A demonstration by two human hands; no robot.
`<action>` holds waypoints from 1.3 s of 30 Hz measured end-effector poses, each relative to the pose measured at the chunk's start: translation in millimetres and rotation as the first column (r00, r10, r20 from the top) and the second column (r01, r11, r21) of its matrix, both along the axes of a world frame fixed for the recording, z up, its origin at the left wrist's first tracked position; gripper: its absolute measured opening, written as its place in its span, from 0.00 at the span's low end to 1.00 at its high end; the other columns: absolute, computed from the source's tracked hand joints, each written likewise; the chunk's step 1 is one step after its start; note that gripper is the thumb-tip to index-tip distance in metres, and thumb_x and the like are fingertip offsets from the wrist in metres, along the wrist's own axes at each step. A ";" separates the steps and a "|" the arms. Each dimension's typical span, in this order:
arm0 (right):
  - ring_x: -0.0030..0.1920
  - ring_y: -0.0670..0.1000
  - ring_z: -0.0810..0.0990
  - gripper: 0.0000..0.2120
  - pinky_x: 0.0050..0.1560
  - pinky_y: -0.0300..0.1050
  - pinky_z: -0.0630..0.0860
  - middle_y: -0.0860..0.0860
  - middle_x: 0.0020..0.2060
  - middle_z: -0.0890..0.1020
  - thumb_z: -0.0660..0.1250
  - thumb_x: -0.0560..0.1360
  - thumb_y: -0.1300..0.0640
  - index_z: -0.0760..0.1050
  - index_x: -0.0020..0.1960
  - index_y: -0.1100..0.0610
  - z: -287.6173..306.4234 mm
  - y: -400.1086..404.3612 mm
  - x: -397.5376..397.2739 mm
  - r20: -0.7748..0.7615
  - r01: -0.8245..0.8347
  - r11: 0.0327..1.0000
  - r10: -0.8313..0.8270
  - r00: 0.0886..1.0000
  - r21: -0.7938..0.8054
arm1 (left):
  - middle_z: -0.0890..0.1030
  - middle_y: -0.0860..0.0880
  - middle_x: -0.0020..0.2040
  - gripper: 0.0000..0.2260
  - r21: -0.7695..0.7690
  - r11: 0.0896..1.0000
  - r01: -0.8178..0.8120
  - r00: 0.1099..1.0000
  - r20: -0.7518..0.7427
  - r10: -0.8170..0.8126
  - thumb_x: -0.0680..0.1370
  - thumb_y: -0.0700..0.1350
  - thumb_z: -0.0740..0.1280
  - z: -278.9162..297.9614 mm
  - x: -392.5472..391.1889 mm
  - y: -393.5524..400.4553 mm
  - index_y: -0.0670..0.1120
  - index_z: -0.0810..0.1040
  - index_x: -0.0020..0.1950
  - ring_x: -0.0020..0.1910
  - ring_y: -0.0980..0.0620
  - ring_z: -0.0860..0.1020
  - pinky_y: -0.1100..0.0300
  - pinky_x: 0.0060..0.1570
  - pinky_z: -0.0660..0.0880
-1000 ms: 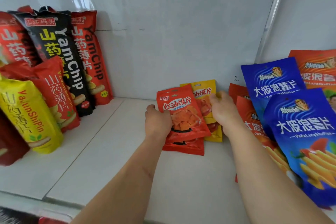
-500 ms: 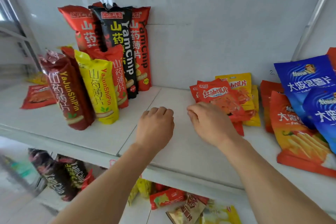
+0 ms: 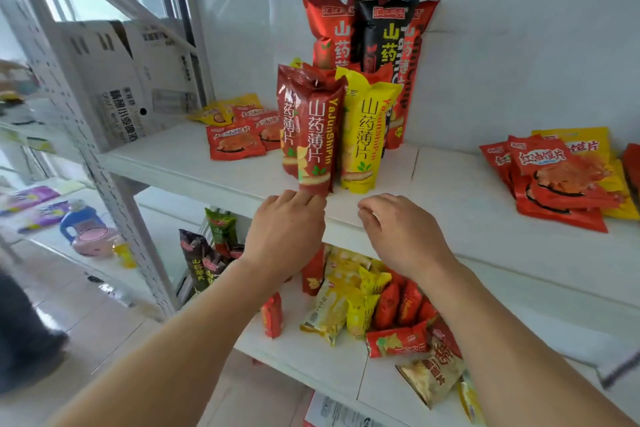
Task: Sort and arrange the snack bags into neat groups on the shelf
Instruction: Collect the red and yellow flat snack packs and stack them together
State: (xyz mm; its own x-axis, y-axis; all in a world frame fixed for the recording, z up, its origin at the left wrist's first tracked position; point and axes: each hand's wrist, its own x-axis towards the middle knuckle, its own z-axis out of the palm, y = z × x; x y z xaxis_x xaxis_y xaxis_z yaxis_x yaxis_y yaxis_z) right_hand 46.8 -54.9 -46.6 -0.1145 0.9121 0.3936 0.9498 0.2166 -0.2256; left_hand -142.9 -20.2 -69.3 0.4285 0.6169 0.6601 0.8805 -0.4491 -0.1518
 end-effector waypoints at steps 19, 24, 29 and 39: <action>0.61 0.55 0.76 0.18 0.56 0.50 0.75 0.51 0.63 0.77 0.56 0.83 0.52 0.67 0.72 0.51 -9.5 170.3 -196.4 -0.168 -0.119 0.991 0.106 0.980 -0.064 | 0.83 0.49 0.40 0.04 -0.097 0.963 -0.251 0.959 0.112 0.261 0.78 0.44 0.68 13.3 -168.0 159.5 0.45 0.82 0.47 0.38 0.43 0.81 0.53 0.34 0.74; 0.68 0.56 0.69 0.23 0.62 0.51 0.69 0.53 0.69 0.71 0.58 0.82 0.48 0.63 0.75 0.52 -3.7 234.6 -233.4 -0.230 -0.009 0.996 -0.011 0.973 -0.086 | 0.84 0.47 0.44 0.06 -0.157 0.957 -0.242 0.946 0.181 0.269 0.80 0.45 0.67 13.6 -201.1 225.9 0.44 0.82 0.49 0.41 0.40 0.82 0.52 0.36 0.75; 0.66 0.59 0.70 0.27 0.61 0.52 0.70 0.56 0.67 0.72 0.60 0.78 0.40 0.68 0.69 0.57 7.6 296.9 -260.3 -0.157 0.205 0.965 -0.231 0.960 -0.162 | 0.82 0.45 0.58 0.14 -0.296 0.937 -0.184 0.909 0.312 0.277 0.83 0.47 0.61 31.9 -222.2 295.1 0.46 0.79 0.65 0.56 0.40 0.79 0.48 0.49 0.76; 0.69 0.60 0.68 0.45 0.66 0.54 0.66 0.57 0.69 0.71 0.61 0.68 0.25 0.65 0.72 0.56 -2.9 363.5 -284.1 0.014 0.516 0.792 -0.542 0.840 -0.325 | 0.77 0.46 0.68 0.17 -0.538 0.842 0.038 0.792 0.530 0.303 0.81 0.48 0.63 39.4 -262.5 449.9 0.46 0.75 0.69 0.64 0.42 0.76 0.53 0.55 0.72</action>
